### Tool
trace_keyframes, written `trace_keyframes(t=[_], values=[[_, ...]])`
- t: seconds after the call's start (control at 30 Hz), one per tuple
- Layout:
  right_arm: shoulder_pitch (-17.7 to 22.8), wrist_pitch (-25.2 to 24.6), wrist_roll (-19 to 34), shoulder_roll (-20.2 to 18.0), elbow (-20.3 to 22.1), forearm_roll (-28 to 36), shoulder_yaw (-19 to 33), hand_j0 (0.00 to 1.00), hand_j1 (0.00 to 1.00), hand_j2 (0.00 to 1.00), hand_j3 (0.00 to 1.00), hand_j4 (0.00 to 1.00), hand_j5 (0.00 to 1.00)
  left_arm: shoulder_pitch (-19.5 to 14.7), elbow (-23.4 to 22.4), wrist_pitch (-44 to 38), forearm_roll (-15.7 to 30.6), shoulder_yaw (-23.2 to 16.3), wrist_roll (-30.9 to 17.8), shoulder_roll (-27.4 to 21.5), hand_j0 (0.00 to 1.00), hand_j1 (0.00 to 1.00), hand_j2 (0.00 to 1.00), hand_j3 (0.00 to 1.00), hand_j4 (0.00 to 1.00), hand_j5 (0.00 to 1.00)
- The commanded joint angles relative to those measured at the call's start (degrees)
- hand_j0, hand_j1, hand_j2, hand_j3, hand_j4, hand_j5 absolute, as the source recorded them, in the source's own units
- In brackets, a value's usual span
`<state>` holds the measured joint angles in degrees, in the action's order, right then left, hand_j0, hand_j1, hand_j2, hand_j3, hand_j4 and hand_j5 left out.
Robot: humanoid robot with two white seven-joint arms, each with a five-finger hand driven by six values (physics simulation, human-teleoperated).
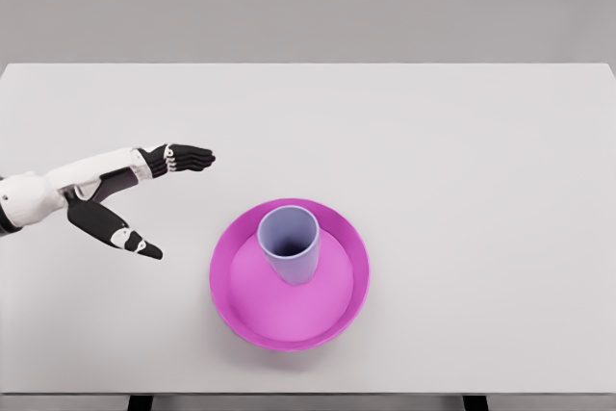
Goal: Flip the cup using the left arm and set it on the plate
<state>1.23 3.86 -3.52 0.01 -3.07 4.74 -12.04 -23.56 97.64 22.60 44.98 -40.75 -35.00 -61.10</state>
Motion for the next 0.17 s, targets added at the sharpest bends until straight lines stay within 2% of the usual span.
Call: trace_keyframes(t=[0.0,0.13], values=[[0.0,0.0,0.01,-0.01,-0.01,0.01,0.0,1.0,1.0,1.0,1.0,1.0,1.0,0.0,0.01,-0.01,0.46,0.06,0.0,-0.25,1.0,1.0,1.0,1.0,1.0,1.0],[0.0,0.0,0.01,-0.01,-0.01,0.01,0.0,1.0,1.0,1.0,1.0,1.0,1.0,0.09,-0.08,-0.01,0.55,0.06,0.0,-0.34,1.0,1.0,1.0,1.0,1.0,1.0]])
